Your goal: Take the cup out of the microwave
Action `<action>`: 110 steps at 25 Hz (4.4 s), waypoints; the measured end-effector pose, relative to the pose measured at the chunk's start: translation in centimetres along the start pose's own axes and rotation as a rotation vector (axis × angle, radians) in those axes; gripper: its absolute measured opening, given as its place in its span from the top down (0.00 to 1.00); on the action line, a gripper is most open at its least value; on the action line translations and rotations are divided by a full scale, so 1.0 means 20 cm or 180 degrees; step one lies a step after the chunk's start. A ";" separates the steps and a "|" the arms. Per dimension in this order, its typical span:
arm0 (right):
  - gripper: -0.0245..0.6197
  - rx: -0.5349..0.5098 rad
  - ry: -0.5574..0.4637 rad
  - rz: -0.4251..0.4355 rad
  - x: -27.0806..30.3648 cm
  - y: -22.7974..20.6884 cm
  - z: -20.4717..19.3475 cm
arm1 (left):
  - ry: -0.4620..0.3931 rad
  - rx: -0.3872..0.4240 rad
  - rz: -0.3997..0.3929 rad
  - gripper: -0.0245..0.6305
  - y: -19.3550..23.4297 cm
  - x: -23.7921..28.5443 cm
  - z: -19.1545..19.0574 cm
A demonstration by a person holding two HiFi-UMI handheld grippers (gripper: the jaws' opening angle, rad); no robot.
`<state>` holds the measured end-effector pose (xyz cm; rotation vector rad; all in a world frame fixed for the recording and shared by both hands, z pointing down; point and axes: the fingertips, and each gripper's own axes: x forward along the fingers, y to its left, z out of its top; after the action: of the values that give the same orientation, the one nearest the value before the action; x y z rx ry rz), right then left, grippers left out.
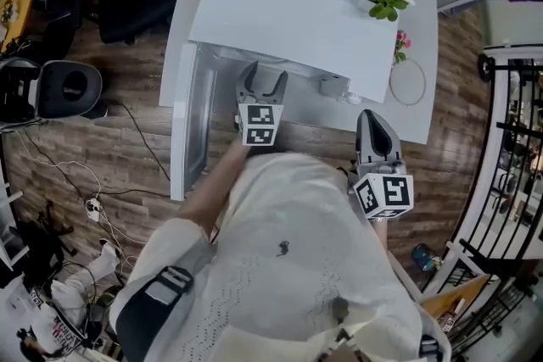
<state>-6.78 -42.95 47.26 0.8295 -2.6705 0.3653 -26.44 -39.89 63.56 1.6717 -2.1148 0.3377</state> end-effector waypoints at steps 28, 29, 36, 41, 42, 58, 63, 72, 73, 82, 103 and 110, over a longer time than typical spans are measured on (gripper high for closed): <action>0.95 0.0116 0.0046 -0.0316 0.22 -0.01 -0.01 | 0.0326 0.0186 -0.0032 0.50 0.15 0.40 -0.07; 0.95 0.0120 0.0038 -0.0322 0.21 -0.01 -0.01 | 0.0323 0.0204 -0.0002 0.56 0.15 0.40 -0.07; 0.95 0.0167 0.0004 -0.0333 0.17 -0.04 -0.03 | 0.0289 0.0255 0.0066 0.59 0.14 0.37 -0.08; 0.95 0.0177 -0.0018 -0.0309 0.12 -0.02 -0.06 | 0.0215 0.0300 0.0086 0.59 0.12 0.30 -0.07; 0.95 0.0180 -0.0024 -0.0301 0.11 -0.02 -0.06 | 0.0203 0.0299 0.0098 0.59 0.13 0.28 -0.07; 0.95 0.0056 -0.0049 -0.0006 -0.11 0.00 -0.09 | 0.0139 0.0091 0.0360 0.59 0.07 -0.02 -0.09; 0.95 0.0117 -0.0079 0.0056 -0.19 -0.03 -0.12 | 0.0140 0.0099 0.0424 0.59 -0.01 -0.11 -0.13; 0.95 0.0023 -0.0182 0.0308 -0.47 0.00 -0.17 | -0.0004 0.0214 0.0459 0.59 -0.25 -0.46 -0.17; 0.95 0.0013 -0.0181 0.0334 -0.48 0.00 -0.18 | -0.0025 0.0200 0.0452 0.59 -0.27 -0.49 -0.16; 0.95 -0.0053 -0.0170 0.0564 -0.58 0.04 -0.24 | -0.0209 0.0093 0.0456 0.59 -0.41 -0.78 -0.08; 0.95 -0.0179 -0.0066 0.0811 -0.83 0.04 -0.41 | -0.0291 0.0068 0.0418 0.59 -0.79 -1.23 -0.13; 0.95 -0.0185 -0.0123 0.0793 -0.85 0.02 -0.40 | -0.0328 0.0038 0.0443 0.59 -0.81 -1.26 -0.11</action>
<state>8.04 -31.34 48.09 0.4918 -2.8124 0.3307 -5.66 -21.20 52.54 1.5832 -2.3157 0.3125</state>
